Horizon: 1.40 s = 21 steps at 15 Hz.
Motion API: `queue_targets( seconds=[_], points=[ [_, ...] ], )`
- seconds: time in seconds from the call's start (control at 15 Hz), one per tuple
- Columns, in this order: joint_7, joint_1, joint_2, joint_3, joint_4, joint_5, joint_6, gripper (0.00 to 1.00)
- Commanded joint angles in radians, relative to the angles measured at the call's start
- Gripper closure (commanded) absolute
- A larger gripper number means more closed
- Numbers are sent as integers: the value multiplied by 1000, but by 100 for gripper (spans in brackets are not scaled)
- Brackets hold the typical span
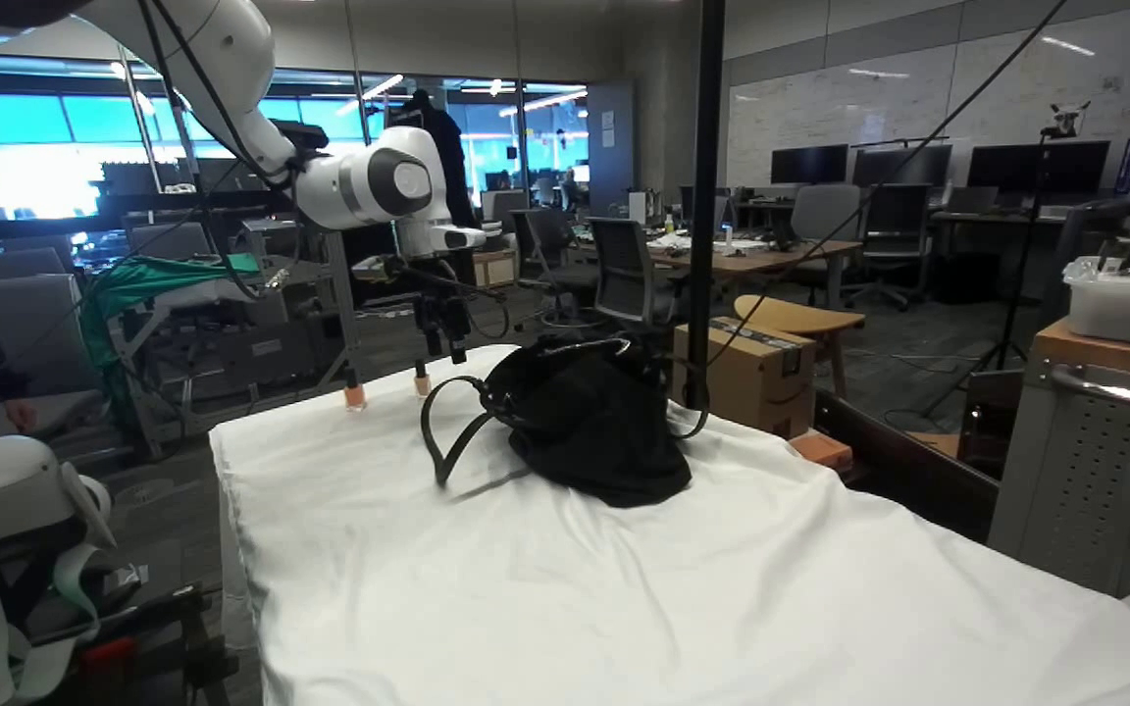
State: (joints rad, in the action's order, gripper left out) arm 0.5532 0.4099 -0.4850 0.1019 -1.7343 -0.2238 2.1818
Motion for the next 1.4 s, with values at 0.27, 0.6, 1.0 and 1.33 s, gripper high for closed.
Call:
queue_targets(
  seconds=[0.27,0.6,1.0,1.33],
  points=[
    [38,18,15,57,-101,112,83,0],
    [107,50,-4,54,-119,134,209,0],
    [216,85,-26,57,-121,154,277,0],
    [295,125,-30,69,-122,159,271,0]
  ],
)
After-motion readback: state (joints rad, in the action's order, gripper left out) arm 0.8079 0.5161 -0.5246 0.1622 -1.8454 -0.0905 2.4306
